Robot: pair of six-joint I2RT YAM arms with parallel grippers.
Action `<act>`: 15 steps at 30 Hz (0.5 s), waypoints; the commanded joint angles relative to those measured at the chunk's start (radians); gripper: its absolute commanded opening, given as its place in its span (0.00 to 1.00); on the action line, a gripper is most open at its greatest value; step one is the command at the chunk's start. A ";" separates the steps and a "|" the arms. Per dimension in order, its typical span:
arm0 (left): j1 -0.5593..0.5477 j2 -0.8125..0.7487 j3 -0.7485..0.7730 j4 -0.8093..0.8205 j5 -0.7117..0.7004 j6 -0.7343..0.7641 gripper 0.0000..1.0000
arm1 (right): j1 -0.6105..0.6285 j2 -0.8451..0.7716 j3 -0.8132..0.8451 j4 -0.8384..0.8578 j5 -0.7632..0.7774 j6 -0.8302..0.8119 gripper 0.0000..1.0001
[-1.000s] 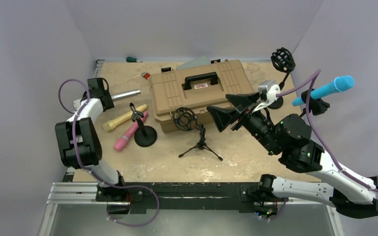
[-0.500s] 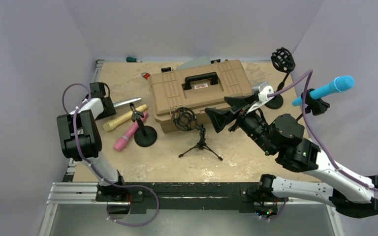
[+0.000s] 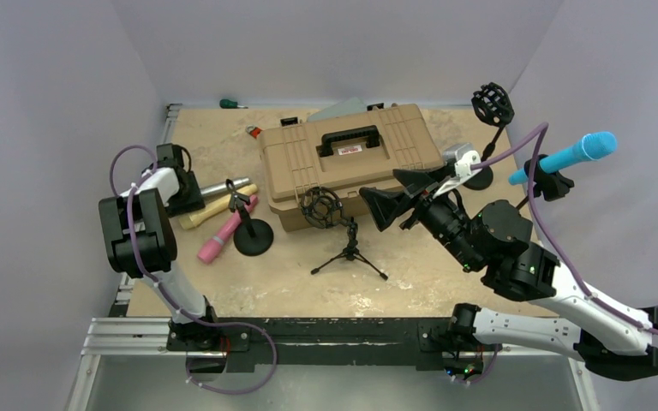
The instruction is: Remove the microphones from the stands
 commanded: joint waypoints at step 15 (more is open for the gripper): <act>0.014 -0.058 0.100 -0.056 0.007 0.117 0.75 | 0.002 -0.014 -0.012 0.041 0.018 0.022 0.83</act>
